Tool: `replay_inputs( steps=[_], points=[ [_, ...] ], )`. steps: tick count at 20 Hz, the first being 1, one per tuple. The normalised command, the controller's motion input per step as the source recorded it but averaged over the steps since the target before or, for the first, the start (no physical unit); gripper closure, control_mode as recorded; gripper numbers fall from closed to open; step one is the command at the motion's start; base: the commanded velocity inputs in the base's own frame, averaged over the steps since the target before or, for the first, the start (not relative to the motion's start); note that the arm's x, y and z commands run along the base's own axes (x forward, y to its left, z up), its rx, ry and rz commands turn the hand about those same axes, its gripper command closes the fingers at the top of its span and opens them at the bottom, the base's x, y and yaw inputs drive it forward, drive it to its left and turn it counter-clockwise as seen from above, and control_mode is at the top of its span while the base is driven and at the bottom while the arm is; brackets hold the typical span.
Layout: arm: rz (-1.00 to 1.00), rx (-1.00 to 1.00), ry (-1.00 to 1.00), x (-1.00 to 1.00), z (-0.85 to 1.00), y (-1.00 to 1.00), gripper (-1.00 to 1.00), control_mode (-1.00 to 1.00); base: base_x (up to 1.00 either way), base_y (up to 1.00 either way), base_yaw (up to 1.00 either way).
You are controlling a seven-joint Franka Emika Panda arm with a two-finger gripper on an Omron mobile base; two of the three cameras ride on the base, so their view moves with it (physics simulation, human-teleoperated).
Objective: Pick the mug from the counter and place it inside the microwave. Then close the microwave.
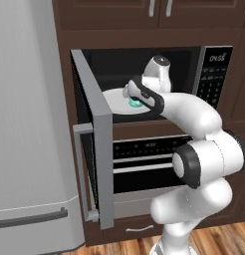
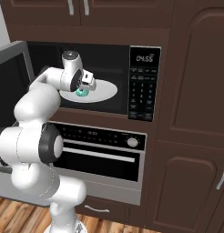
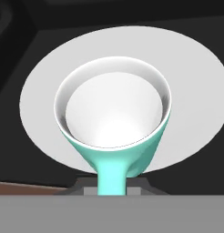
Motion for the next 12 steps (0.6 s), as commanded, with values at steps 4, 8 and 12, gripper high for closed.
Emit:
replay_inputs(
  steps=[4,8,12],
  points=[
    [0.00,0.00,0.00,0.33,-0.19,0.00,1.00,-1.00,0.00,0.00,0.00],
    [0.00,0.00,0.00,0.26,-0.14,0.04,1.00,-1.00,0.00,0.00,0.00],
    [0.00,0.00,0.00,0.19,-0.15,0.03,1.00,-1.00,0.00,0.00,0.00]
  ],
)
